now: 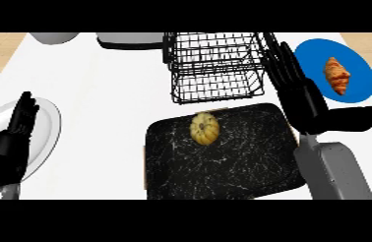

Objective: Pick the squash from the tray and place it in the tiered basket

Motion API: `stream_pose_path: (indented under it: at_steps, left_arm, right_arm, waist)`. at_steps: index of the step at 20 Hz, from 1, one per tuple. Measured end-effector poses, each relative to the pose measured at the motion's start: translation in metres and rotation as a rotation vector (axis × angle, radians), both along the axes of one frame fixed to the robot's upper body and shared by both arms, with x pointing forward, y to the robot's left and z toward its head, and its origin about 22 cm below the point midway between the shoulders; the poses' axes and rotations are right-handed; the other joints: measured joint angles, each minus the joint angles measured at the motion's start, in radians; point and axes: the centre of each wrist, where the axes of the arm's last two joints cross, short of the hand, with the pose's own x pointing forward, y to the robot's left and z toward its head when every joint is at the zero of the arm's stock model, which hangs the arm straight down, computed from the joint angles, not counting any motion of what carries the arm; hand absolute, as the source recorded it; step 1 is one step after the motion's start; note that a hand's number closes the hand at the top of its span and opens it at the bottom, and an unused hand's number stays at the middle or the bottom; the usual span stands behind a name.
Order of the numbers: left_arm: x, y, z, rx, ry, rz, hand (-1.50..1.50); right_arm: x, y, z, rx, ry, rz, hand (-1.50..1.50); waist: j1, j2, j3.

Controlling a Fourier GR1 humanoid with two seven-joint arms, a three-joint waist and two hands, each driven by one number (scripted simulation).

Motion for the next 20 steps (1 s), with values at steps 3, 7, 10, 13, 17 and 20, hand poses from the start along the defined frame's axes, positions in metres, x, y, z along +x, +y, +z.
stream_pose_path:
  at_steps: [3,7,10,13,17,20]
  left_arm:
    - [0.015,-0.021,0.001,-0.024,-0.014,-0.037,0.0]
    - [0.024,-0.059,0.003,-0.079,-0.041,-0.111,0.0]
    - [0.028,-0.085,0.001,-0.12,-0.033,-0.168,0.0]
    - [0.034,-0.106,0.001,-0.143,-0.028,-0.199,0.0]
    - [0.039,-0.116,0.001,-0.156,-0.023,-0.207,0.0]
    - [0.037,-0.121,0.001,-0.164,-0.017,-0.208,0.0]
  right_arm:
    - [0.007,-0.001,0.015,-0.039,0.008,-0.009,1.5]
    - [0.028,0.006,0.053,-0.022,0.008,-0.044,1.5]
    - [0.036,0.003,0.051,-0.166,0.11,-0.085,-1.5]
    - [0.037,0.013,0.046,-0.132,0.213,0.055,-1.5]
    - [0.033,0.007,0.063,-0.183,0.22,0.209,-1.5]
    - [0.028,0.004,0.096,-0.309,0.156,0.277,-1.5]
  waist:
    - [0.003,0.002,0.012]
    - [0.0,0.009,0.025]
    - [0.004,0.009,0.019]
    - [0.005,0.006,0.018]
    - [0.006,0.007,0.019]
    - [0.009,0.001,0.015]
